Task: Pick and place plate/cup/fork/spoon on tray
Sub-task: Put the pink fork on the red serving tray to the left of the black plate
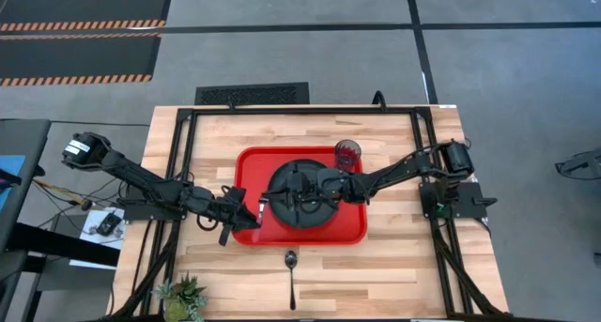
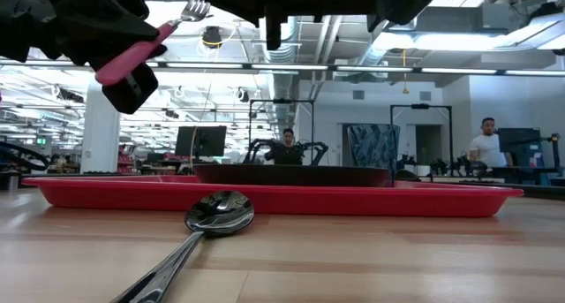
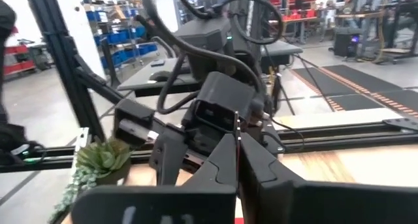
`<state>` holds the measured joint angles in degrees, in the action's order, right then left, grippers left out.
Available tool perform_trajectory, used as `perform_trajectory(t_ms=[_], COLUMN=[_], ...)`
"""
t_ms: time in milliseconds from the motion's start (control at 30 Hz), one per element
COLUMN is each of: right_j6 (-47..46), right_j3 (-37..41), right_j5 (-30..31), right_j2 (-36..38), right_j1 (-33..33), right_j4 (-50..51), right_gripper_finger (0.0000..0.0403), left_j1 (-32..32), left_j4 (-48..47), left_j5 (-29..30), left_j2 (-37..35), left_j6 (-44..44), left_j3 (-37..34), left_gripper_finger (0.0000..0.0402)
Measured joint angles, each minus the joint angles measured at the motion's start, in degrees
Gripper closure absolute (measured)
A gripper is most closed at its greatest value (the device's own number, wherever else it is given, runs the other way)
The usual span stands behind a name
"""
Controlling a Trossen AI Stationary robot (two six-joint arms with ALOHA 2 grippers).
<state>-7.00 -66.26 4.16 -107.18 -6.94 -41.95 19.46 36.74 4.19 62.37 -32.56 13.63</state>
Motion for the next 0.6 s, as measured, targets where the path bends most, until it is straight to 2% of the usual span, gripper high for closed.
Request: perform_trajectory(t_ms=[167,400,600], right_j6=[-0.01,-2.03,-4.99], right_j3=[0.01,0.11,0.02], right_j5=[0.85,2.62,3.63], right_j2=[0.26,1.81,1.97], right_j1=[0.04,2.58,4.12], right_j4=[2.11,7.66,9.18], right_gripper_finger=[0.0385,0.0394,0.0393], left_j1=[-0.02,-0.07,-0.07], left_j4=[-1.59,-6.07,-13.27], left_j5=[3.63,8.40,11.82], left_j2=[0.00,-0.58,-4.89], left_j6=[3.75,6.27,6.92], left_j3=[0.00,-0.04,0.00], left_gripper_finger=[0.0319,0.0262,0.0213])
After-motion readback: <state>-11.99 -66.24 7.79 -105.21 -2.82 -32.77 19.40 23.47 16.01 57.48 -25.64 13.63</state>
